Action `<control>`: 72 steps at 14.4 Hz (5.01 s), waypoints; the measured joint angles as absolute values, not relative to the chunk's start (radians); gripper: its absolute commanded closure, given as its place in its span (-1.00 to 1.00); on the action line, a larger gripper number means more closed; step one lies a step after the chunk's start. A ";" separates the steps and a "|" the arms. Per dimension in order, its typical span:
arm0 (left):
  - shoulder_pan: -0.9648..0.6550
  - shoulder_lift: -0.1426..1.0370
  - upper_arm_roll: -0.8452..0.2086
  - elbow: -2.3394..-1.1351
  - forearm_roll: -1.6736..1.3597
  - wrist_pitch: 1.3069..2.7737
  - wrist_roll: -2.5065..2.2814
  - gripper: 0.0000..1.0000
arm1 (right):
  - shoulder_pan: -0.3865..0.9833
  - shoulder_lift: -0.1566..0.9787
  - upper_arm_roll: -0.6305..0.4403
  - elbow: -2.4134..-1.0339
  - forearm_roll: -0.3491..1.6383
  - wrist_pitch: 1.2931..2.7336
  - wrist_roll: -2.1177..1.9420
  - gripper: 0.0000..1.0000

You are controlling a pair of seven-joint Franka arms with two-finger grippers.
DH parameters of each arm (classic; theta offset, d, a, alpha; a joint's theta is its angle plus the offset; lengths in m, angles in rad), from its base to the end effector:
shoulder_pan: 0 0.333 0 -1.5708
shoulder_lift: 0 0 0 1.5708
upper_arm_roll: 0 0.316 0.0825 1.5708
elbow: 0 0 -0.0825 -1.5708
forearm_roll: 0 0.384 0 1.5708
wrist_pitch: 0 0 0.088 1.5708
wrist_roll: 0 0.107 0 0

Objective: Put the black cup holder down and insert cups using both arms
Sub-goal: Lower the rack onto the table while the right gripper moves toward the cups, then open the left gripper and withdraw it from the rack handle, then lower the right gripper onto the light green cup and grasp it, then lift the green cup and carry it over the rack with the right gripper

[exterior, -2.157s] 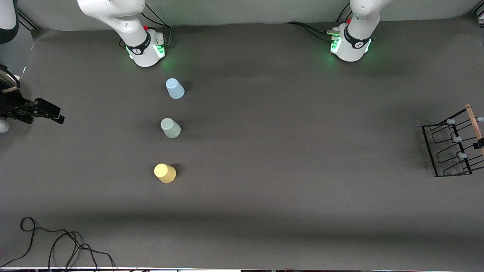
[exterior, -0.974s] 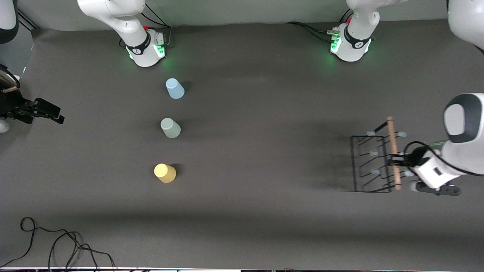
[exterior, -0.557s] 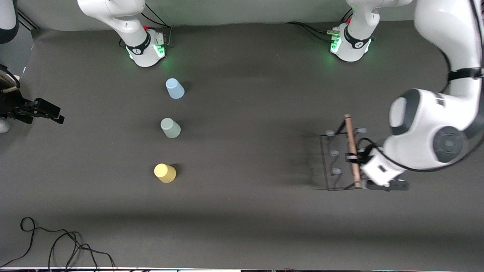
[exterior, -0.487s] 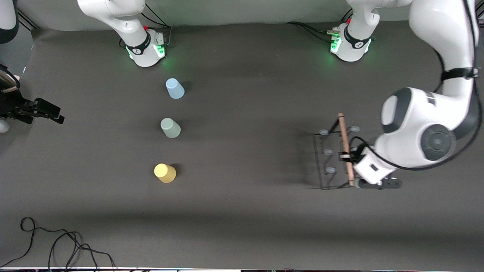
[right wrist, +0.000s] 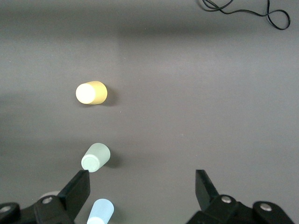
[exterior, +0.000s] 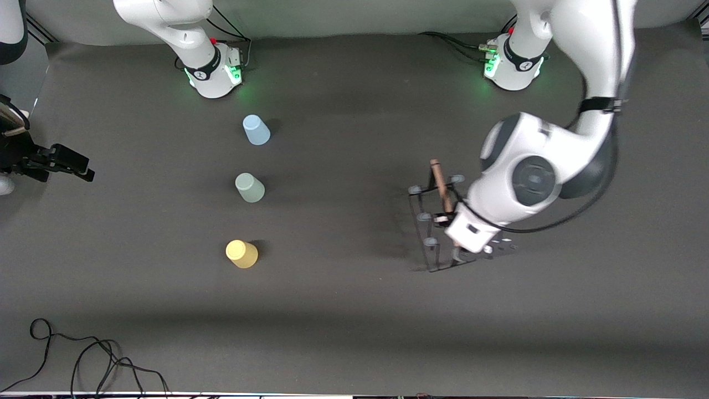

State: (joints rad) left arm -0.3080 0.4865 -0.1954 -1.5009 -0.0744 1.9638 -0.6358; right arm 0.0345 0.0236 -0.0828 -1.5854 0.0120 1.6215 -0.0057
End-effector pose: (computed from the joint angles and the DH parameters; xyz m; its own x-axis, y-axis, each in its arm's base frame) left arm 0.6121 -0.3192 0.3906 0.9785 0.1746 -0.1095 0.1870 -0.9755 0.1161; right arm 0.5655 -0.0256 0.6089 0.9990 -0.0431 0.0126 -0.0430 -0.9990 -0.0100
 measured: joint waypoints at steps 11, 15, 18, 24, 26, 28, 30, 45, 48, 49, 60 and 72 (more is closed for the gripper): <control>-0.489 0.545 -0.193 -1.510 -0.033 2.059 -0.763 1.00 | 0.036 0.024 -0.083 -1.591 0.012 1.614 -0.006 -1.00; -0.549 0.546 -0.193 -1.510 -0.009 2.059 -0.769 1.00 | 0.075 0.006 -0.076 -1.624 0.013 1.611 0.041 -1.00; -0.566 0.547 -0.192 -1.510 -0.009 2.060 -0.776 -1.00 | 0.189 -0.037 -0.073 -1.684 0.013 1.610 0.182 -1.00; -0.535 0.547 -0.171 -1.502 -0.008 2.056 -0.780 -1.00 | 0.287 -0.160 -0.070 -1.867 0.013 1.652 0.256 -1.00; -0.503 0.535 -0.172 -1.488 -0.009 2.025 -0.780 -1.00 | 0.327 -0.220 -0.071 -1.951 0.013 1.672 0.306 -1.00; -0.492 0.514 -0.172 -1.466 -0.009 1.961 -0.780 -1.00 | 0.382 -0.259 -0.070 -2.012 0.013 1.693 0.360 -1.00; -0.479 0.480 -0.172 -1.443 -0.009 1.879 -0.780 -1.00 | 0.413 -0.272 -0.069 -2.049 0.013 1.712 0.391 -1.00; 0.077 0.168 -0.156 -1.407 -0.005 1.385 -0.163 -0.97 | 0.417 -0.127 -0.081 -2.432 0.013 2.297 0.438 -1.00; 0.076 0.173 -0.167 -1.422 -0.005 1.382 -0.163 -0.98 | 0.421 -0.005 -0.080 -2.476 0.013 2.467 0.442 -1.00; 0.075 0.173 -0.169 -1.422 -0.005 1.368 -0.163 -0.98 | 0.422 0.028 -0.080 -2.485 0.013 2.498 0.442 -1.00; 0.075 0.171 -0.171 -1.419 -0.005 1.342 -0.162 -0.98 | 0.447 0.147 -0.077 -2.492 0.013 2.611 0.446 -1.00; -0.060 -0.011 -0.006 -1.654 -0.005 1.493 -0.119 -0.99 | 0.447 0.135 -0.077 -2.491 0.013 2.595 0.448 0.45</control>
State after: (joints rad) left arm -0.0600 -0.0107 -0.0060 -1.6543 -0.0053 1.4928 -0.1186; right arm 0.4470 0.1346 -0.0767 -2.4911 0.0129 2.5948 0.4479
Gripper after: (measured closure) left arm 0.004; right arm 0.344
